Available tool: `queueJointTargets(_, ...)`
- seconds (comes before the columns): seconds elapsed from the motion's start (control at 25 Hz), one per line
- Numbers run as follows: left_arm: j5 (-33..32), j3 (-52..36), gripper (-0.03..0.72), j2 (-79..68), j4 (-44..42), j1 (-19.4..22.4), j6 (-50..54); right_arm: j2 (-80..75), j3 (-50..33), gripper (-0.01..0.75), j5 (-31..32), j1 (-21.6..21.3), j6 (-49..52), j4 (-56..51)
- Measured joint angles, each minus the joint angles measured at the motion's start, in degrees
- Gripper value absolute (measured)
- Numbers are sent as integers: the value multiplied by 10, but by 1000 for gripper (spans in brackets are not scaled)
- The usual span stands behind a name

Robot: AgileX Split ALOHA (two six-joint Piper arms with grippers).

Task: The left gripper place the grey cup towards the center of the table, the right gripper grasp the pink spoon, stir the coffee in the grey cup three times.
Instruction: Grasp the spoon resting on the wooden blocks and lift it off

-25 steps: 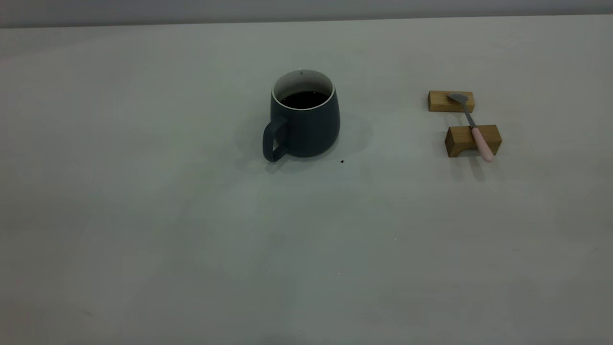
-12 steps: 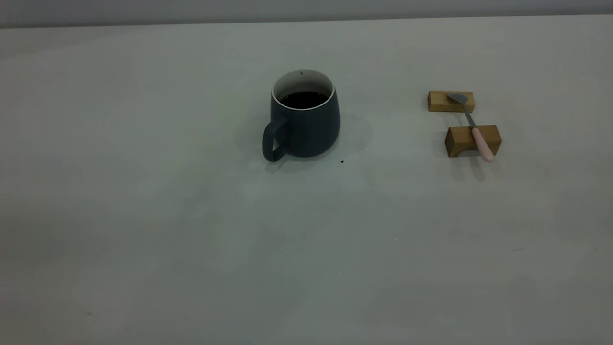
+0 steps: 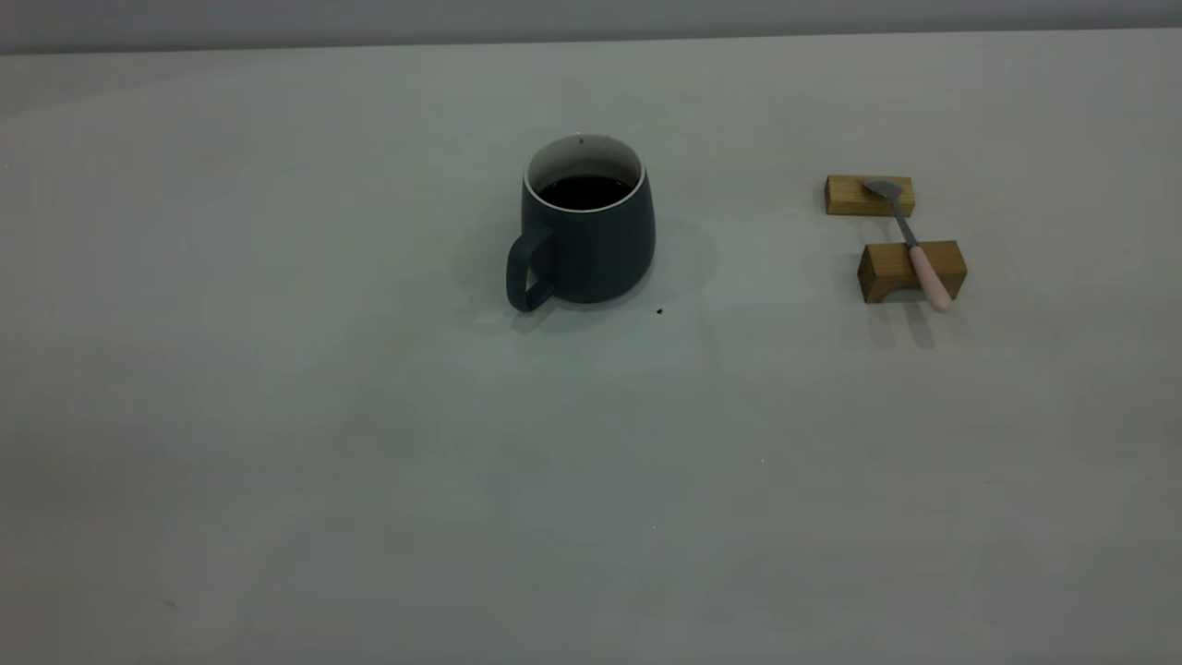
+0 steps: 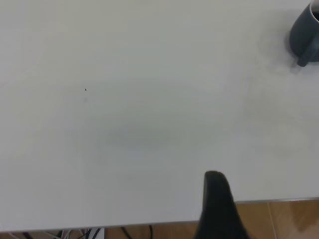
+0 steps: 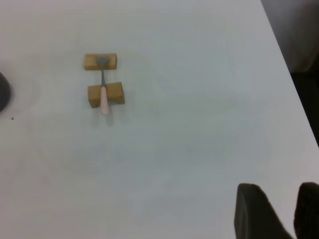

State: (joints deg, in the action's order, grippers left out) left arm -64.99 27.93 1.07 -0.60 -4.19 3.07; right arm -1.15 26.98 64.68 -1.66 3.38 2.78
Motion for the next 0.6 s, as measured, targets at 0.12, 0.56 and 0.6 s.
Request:
queueJointTargets(0.12, 0, 0, 569, 0, 0, 3, 0, -33, 14, 252, -17, 0, -1, -4)
queueJointTargets(0.56, -2, 0, 569, 0, 0, 3, 1, -416, 67, 553, -254, 0, -144, -171)
queueJointTargets(0.6, -2, 0, 569, 0, 0, 3, 1, -450, 68, 568, -273, 0, -167, -189)
